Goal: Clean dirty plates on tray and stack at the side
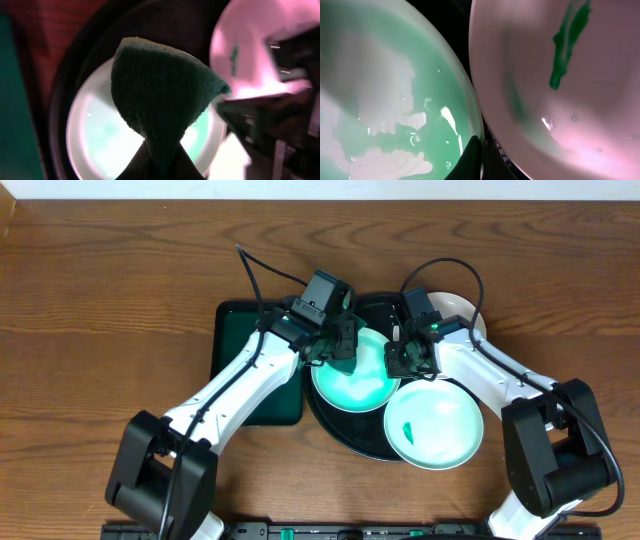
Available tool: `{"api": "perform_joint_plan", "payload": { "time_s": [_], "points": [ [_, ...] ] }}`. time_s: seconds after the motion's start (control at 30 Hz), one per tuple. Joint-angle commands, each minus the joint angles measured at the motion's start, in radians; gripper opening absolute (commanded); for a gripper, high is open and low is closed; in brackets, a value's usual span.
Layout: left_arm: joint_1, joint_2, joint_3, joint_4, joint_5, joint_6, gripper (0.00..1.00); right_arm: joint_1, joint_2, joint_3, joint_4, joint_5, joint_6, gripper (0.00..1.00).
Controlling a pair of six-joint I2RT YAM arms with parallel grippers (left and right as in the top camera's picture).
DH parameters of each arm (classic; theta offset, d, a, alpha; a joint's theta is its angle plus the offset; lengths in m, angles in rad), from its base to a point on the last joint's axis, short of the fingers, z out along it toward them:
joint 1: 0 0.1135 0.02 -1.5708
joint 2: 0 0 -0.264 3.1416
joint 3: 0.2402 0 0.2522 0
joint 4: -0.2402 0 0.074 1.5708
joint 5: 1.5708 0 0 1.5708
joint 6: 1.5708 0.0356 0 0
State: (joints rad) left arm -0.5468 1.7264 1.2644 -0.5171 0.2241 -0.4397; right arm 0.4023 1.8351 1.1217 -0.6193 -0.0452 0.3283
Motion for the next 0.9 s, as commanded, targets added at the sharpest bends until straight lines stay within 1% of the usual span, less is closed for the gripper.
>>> {"api": "perform_joint_plan", "payload": {
  "time_s": [0.0, 0.17, 0.3, 0.5, 0.57, 0.7, 0.87],
  "points": [
    [0.005, 0.041, -0.017, -0.004, -0.061, 0.017, 0.07, 0.018, -0.010, -0.006, 0.007, -0.016, -0.015, 0.01],
    [0.005, 0.116, -0.024, -0.004, -0.068, 0.017, 0.07, 0.018, -0.010, -0.006, 0.007, -0.016, -0.015, 0.01],
    [0.005, 0.190, -0.024, -0.016, -0.151, 0.016, 0.08, 0.018, -0.010, -0.006, 0.007, -0.016, -0.016, 0.01],
    [-0.007, 0.266, -0.024, -0.020, -0.153, 0.008, 0.07, 0.018, -0.010, -0.006, 0.008, -0.016, -0.015, 0.01],
    [-0.020, 0.282, -0.024, -0.020, -0.134, 0.008, 0.07, 0.018, -0.010, -0.006, 0.008, -0.016, -0.016, 0.01],
    [-0.050, 0.294, -0.024, -0.020, -0.034, 0.009, 0.07, 0.018, -0.010, -0.006, 0.008, -0.016, -0.015, 0.01],
    [-0.077, 0.293, -0.024, -0.019, 0.048, 0.009, 0.07, 0.018, -0.010, -0.006, 0.011, -0.016, -0.015, 0.01]
  ]
}}
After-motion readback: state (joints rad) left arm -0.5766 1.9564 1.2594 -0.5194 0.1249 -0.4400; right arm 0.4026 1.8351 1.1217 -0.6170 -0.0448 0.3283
